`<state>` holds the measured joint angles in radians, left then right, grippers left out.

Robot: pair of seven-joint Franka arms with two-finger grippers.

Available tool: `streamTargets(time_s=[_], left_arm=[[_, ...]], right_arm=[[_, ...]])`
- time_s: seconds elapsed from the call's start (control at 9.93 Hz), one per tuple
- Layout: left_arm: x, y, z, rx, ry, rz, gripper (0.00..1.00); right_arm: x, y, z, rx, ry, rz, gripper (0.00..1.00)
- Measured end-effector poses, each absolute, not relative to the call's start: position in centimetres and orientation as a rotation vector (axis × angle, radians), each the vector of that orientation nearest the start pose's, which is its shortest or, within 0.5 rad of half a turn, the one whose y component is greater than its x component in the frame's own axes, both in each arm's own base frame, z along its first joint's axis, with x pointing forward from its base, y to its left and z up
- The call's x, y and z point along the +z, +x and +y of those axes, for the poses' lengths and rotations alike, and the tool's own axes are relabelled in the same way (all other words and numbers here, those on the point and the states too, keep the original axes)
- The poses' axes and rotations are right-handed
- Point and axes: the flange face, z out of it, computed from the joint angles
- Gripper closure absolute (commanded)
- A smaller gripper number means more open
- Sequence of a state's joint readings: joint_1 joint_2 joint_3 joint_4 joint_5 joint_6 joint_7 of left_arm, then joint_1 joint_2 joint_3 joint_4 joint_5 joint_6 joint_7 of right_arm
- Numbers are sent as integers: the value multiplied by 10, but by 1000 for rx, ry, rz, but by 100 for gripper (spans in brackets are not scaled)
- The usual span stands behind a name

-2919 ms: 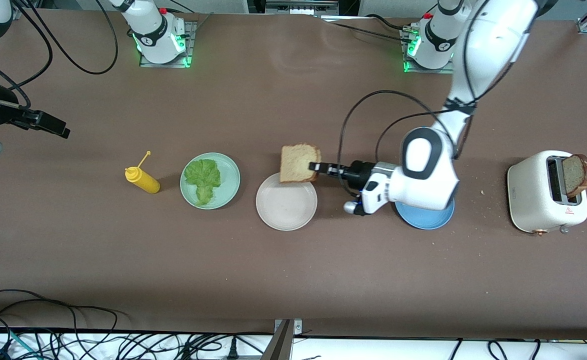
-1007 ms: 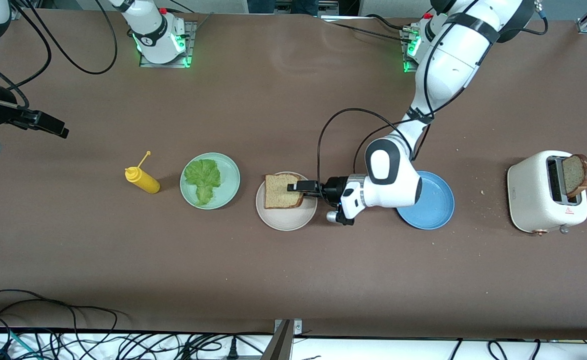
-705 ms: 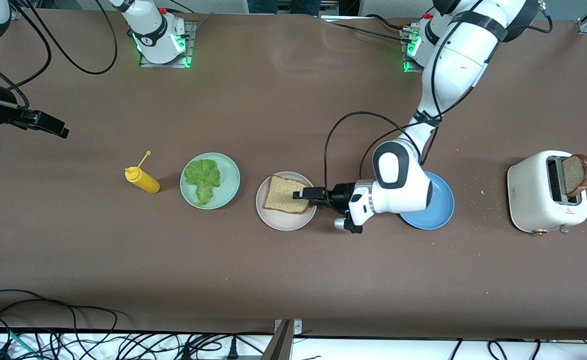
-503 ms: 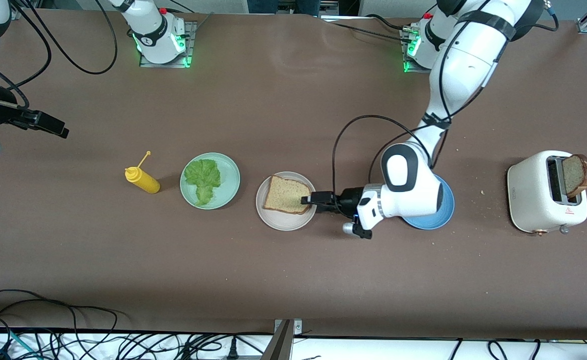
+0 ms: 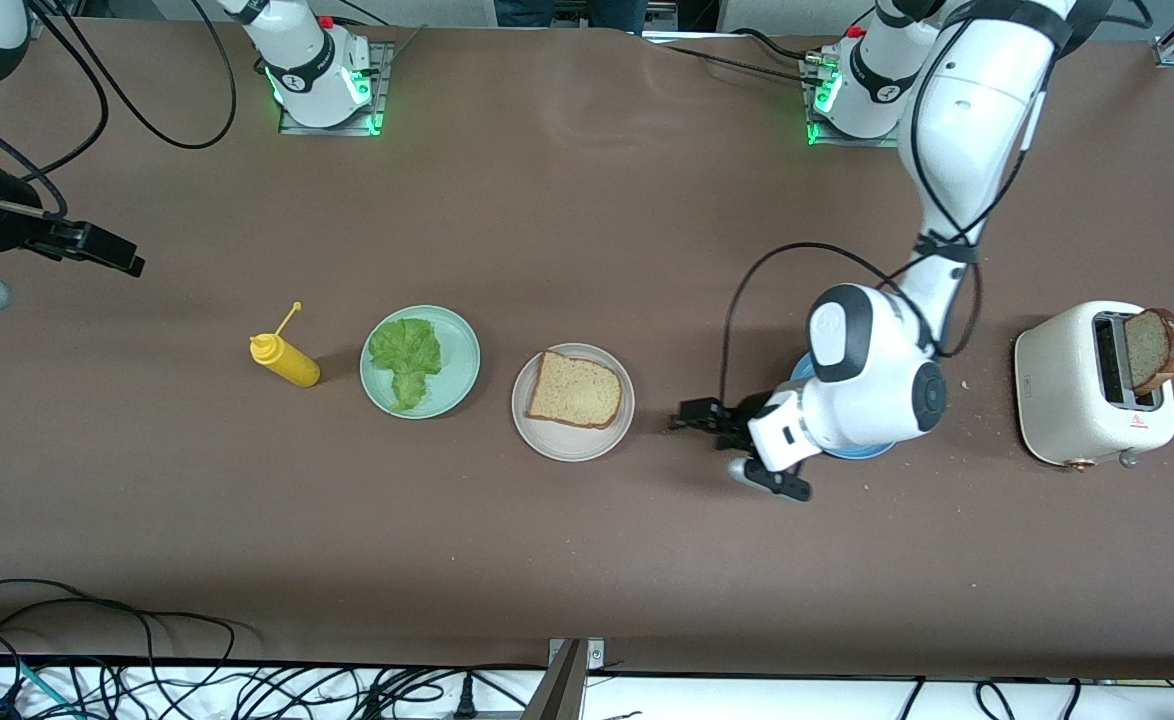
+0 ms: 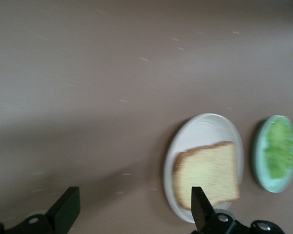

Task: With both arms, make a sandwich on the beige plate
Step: 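Withdraw the left gripper while the right gripper reaches the lettuce plate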

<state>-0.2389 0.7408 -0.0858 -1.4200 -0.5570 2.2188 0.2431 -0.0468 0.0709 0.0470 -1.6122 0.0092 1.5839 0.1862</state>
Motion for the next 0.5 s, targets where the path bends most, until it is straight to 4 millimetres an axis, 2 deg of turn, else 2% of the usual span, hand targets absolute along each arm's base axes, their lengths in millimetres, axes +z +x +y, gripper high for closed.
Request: streamTargets(time_s=[0.3, 0.5], left_arm=[[298, 707, -190, 81, 2818, -389, 0], [306, 711, -147, 28, 2883, -389, 0]], right_arm=[[551, 577, 28, 180, -3122, 217, 0], [537, 579, 55, 222, -3124, 146, 0]])
